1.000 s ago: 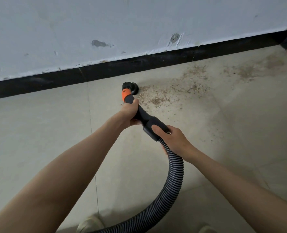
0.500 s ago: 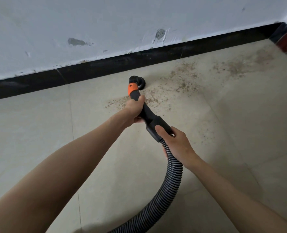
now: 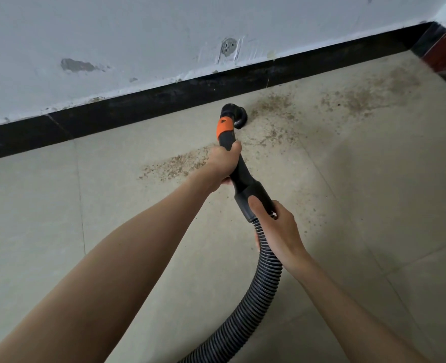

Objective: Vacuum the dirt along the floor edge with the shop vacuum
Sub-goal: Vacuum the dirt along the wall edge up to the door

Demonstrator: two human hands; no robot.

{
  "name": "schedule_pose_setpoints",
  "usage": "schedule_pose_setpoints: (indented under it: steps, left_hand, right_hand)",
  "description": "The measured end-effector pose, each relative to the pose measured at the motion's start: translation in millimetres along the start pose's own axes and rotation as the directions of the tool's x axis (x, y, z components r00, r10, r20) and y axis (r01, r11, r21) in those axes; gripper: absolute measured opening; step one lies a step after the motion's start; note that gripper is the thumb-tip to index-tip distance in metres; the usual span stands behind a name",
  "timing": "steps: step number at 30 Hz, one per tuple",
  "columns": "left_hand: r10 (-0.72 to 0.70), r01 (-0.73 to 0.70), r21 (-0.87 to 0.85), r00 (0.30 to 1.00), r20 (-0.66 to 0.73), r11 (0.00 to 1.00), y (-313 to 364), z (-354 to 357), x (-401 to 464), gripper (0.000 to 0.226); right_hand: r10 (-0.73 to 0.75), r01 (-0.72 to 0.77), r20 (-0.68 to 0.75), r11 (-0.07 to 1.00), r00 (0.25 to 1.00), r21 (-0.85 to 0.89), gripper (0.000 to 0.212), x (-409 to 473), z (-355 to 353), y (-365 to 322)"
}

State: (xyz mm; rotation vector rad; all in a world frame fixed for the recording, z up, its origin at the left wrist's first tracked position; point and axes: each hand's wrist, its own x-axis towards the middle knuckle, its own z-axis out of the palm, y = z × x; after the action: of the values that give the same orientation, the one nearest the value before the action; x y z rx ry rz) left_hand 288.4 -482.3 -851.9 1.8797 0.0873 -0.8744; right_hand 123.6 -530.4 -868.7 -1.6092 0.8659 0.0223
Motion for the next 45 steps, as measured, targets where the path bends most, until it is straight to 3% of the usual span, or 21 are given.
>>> schedule_pose_setpoints:
  steps: [6, 13, 19, 26, 32, 37, 45]
  left_hand:
    - [-0.006, 0.004, -0.021, 0.998, -0.06, 1.0, -5.6, -17.9, 0.0, 0.031]
    - [-0.104, 0.061, -0.262, 0.983, -0.153, 0.963, -21.4, -89.7, -33.6, 0.02]
    - [-0.205, 0.096, -0.397, 0.948, -0.244, 0.913, -64.9, -157.7, -66.4, 0.036]
    - [-0.21, 0.041, -0.491, 0.932, -0.294, 0.87, -102.4, -166.0, -92.4, 0.05]
    - [-0.194, 0.058, -0.493, 0.954, -0.228, 0.868, -109.6, -148.5, -100.0, 0.048]
    - [-0.193, 0.078, -0.492, 0.963, -0.188, 0.867, -105.3, -138.6, -96.8, 0.037]
    - [-0.181, 0.118, -0.456, 0.979, -0.096, 0.882, -92.5, -120.1, -90.3, 0.039]
  right_hand:
    - [-0.032, 0.031, 0.097, 0.999, 0.995, 0.013, 0.032, 0.3, 17.8, -11.8]
    - [-0.069, 0.069, 0.344, 0.998, 0.936, 0.014, 0.034, -22.8, 51.5, -35.9]
    - [-0.052, 0.089, 0.531, 0.995, 0.846, -0.043, 0.038, -61.4, 78.2, -37.6]
    - [0.037, 0.053, 0.631, 0.991, 0.775, -0.123, 0.037, -83.7, 84.2, -36.1]
    - [0.091, 0.034, 0.606, 0.981, 0.79, -0.191, 0.041, -81.8, 81.3, -39.2]
    - [0.025, 0.122, 0.499, 0.958, 0.866, -0.259, 0.045, -83.7, 82.1, -33.8]
    - [-0.086, 0.192, 0.341, 0.937, 0.936, -0.293, 0.034, -86.5, 72.0, -26.1]
